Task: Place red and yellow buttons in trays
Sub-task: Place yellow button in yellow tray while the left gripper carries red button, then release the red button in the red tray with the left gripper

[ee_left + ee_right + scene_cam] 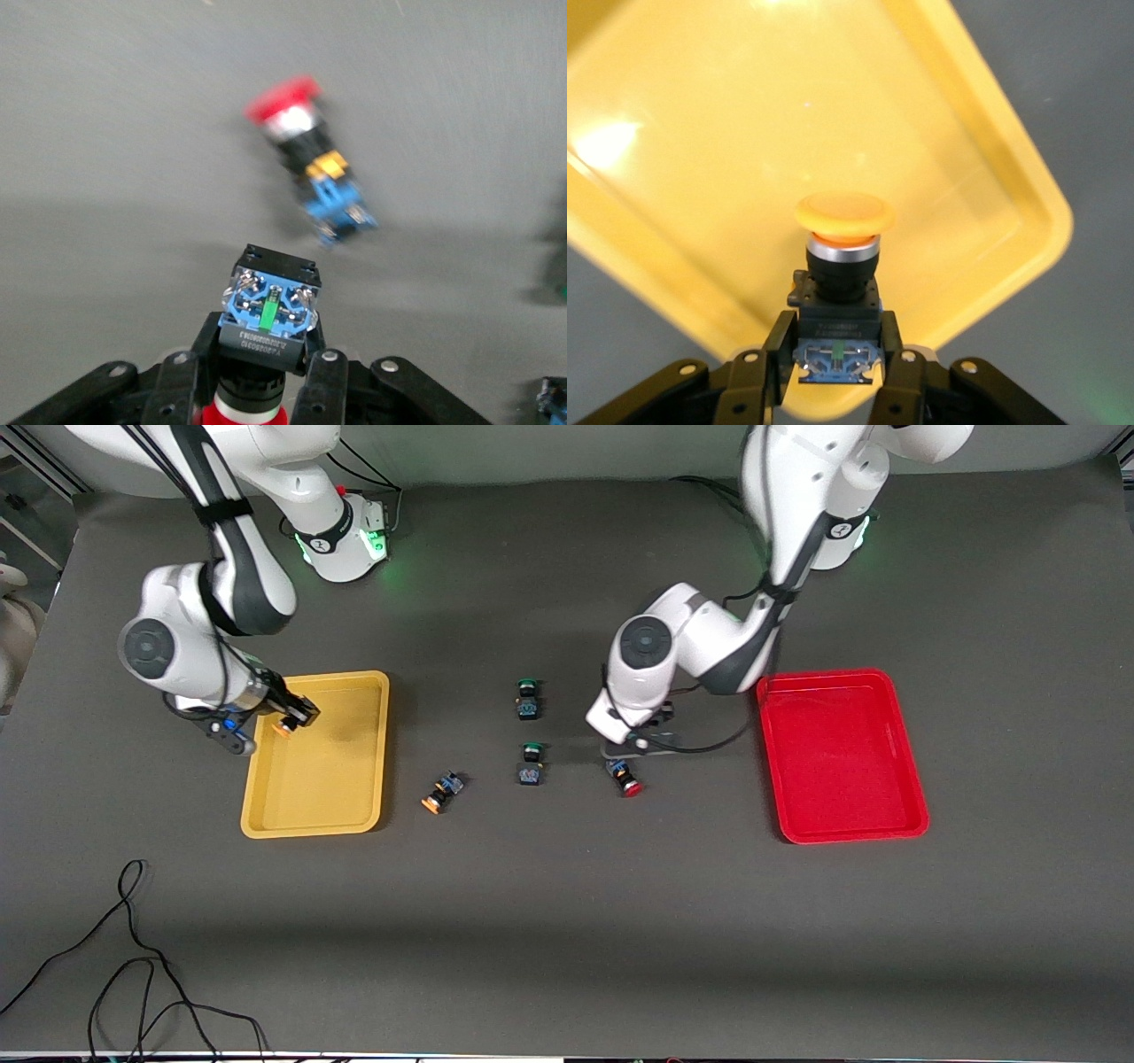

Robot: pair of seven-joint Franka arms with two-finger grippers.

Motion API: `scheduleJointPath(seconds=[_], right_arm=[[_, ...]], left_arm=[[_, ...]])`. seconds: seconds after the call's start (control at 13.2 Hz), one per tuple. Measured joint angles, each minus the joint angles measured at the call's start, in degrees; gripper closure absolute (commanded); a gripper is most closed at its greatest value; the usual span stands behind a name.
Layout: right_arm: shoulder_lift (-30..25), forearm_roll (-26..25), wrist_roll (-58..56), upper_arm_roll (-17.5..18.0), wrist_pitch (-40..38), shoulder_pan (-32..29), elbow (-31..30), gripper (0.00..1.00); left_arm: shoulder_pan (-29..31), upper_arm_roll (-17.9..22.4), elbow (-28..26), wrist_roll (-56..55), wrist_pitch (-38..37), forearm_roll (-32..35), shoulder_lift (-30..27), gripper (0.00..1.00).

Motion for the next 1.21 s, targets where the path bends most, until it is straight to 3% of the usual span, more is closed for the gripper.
scheduleJointPath(seconds=[0.08, 0.38, 0.45, 0.53, 0.83, 0.91, 0.98, 1.06, 1.21], right_arm=[[1.84, 0.12, -0.10, -0.12, 2.98, 0.06, -1.54, 0.93], [7.30, 0.67, -0.20, -0.23, 7.83, 0.11, -2.08, 0.70], [7.65, 1.23, -0.20, -0.24, 7.84, 0.13, -2.05, 0.45], [7.88, 2.31, -0.22, -0.25, 7.84, 0.15, -2.01, 0.04], [8.00, 3.59, -0.26, -0.26, 7.72, 0.17, -1.48, 0.00], [7.89, 3.68, -0.26, -0.26, 7.24, 0.20, -0.80, 0.00], [7.46, 3.70, -0.26, -0.26, 5.23, 0.28, 0.78, 0.00], [6.57, 3.74, -0.26, -0.26, 1.67, 0.43, 3.47, 0.00], [4.73, 3.90, -0.10, -0.21, -9.54, 0.68, 12.86, 0.00]], left_arm=[[2.45, 0.06, -0.74, 0.80, -1.79, 0.10, -2.76, 0.97], [15.91, 0.41, -8.85, 13.65, -7.95, 0.14, -12.98, 0.97], [19.79, 0.50, -10.27, 17.48, -9.80, 0.16, -14.27, 0.97], [23.33, 0.59, -11.35, 21.08, -10.80, 0.21, -14.83, 0.97], [31.14, 0.63, -15.33, 29.63, -5.37, 0.33, -12.02, 0.96], [31.21, 0.57, -15.87, 29.73, -2.43, 0.33, -10.08, 0.90], [31.20, 0.27, -16.16, 29.73, 0.36, 0.33, -7.76, 0.49], [31.18, 0.09, -16.36, 29.73, 2.67, 0.33, -5.57, 0.00], [31.20, 0.26, -16.31, 29.72, 4.35, 0.33, -3.00, 0.00]])
